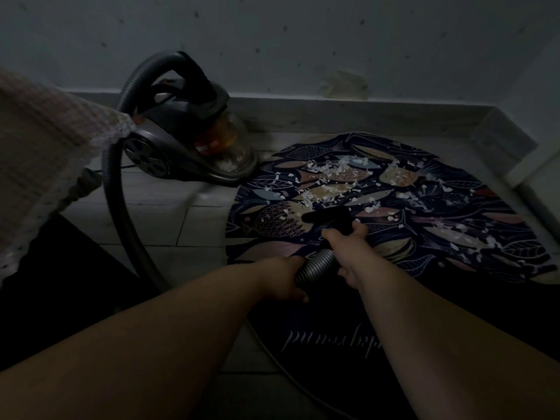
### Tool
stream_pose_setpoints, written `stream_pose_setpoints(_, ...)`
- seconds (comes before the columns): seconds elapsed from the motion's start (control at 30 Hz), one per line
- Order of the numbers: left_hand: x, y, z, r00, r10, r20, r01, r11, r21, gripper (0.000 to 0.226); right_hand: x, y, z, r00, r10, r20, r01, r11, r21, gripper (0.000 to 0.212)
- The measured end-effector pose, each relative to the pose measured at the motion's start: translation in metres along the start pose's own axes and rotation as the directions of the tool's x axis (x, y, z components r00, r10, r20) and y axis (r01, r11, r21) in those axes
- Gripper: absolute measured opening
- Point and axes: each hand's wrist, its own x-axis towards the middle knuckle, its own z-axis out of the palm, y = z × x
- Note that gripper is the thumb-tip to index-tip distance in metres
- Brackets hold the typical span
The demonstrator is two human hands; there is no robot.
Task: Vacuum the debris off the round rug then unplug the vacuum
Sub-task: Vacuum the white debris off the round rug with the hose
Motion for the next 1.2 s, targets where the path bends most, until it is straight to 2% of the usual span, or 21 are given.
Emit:
stream_pose_setpoints(0.37,-0.012,-0.022,0.003,0.999,-0.026,-0.044,0.025,1.0,-0.006,0.073,-0.005,0.0,0.025,0.999,-0.016,0.047,0.015,1.0,0.018,0.074)
stream_pose_setpoints(0.83,-0.045,-0.042,-0.005,0.992,-0.084,-0.094,0.084,0.996,-0.006,0.068,-0.012,-0.005,0.063,0.988,-0.019,0.151,0.025,0.999,-0.038,0.076)
stream_pose_setpoints(1.0,-0.045,-0.041,-0.007,0.993,-0.066,-0.097,0.068,0.997,0.024,0.071,-0.014,-0.006,0.062,0.989,-0.003,0.145,0.01,0.999,-0.045,0.077)
stream_pose_setpoints(1.2,-0.036,-0.028,-0.007,0.999,-0.037,-0.029,0.038,0.998,0.051,0.073,-0.018,-0.002,0.044,0.995,-0.004,0.096,0.008,0.999,-0.042,0.071)
